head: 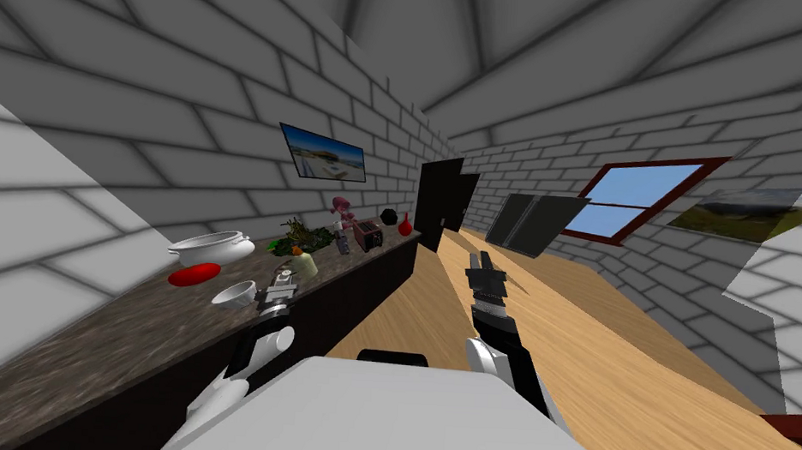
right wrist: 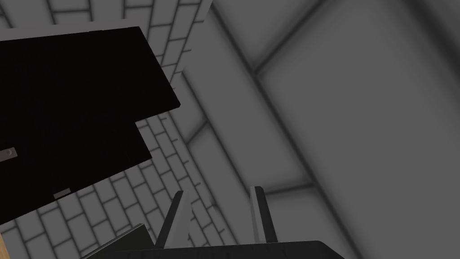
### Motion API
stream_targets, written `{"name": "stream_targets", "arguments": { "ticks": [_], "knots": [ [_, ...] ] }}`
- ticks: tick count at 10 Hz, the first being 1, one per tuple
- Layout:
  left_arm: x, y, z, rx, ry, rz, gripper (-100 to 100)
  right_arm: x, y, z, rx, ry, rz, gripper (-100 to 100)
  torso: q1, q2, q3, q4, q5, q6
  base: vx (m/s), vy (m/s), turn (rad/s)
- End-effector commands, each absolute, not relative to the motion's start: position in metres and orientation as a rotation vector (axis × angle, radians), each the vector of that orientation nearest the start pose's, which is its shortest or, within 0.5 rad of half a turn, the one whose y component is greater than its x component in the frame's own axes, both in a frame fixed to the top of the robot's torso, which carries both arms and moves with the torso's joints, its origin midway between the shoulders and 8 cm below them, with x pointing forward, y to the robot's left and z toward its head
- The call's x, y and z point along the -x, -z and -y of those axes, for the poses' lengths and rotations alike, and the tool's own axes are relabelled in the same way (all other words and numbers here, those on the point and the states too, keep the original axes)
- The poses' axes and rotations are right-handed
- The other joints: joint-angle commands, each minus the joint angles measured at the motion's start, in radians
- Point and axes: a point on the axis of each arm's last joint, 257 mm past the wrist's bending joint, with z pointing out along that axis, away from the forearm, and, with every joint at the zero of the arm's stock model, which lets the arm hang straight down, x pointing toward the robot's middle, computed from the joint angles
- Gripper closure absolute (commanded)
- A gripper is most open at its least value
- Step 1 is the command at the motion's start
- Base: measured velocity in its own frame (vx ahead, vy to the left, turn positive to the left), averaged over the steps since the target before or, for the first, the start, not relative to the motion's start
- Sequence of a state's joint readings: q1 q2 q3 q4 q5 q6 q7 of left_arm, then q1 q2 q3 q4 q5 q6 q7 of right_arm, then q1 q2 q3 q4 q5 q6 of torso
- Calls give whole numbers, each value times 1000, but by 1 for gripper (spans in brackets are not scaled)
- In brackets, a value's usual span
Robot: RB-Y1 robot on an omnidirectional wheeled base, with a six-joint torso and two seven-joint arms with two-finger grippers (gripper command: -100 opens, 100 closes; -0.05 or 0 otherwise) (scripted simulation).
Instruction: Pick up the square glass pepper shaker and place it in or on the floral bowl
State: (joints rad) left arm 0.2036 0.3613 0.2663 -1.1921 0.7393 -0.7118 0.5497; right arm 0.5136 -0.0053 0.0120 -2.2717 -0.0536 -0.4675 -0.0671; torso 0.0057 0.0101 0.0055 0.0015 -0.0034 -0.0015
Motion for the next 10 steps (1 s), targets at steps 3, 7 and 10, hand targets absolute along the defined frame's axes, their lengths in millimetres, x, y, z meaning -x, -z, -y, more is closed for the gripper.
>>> {"name": "stream_targets", "arguments": {
  "ticks": [3, 7, 10],
  "knots": [
    [-370, 232, -616, 1457, 1433, 37, 100, -349, -10, 284, -759, -1393, -599, 0, 0, -4, -2, 0, 0, 1, -95, 83, -72],
    [-388, 222, -627, 1459, 1460, 156, 100, -349, -10, 284, -759, -1393, -599, 0, 2, -10, -5, 0, 1, 2, -36, 106, -85],
    [-404, 221, -626, 1477, 1495, 255, 100, -349, -10, 284, -759, -1392, -599, 0, 5, -10, -4, 1, 3, 2, -25, 152, -77]
  ]
}}
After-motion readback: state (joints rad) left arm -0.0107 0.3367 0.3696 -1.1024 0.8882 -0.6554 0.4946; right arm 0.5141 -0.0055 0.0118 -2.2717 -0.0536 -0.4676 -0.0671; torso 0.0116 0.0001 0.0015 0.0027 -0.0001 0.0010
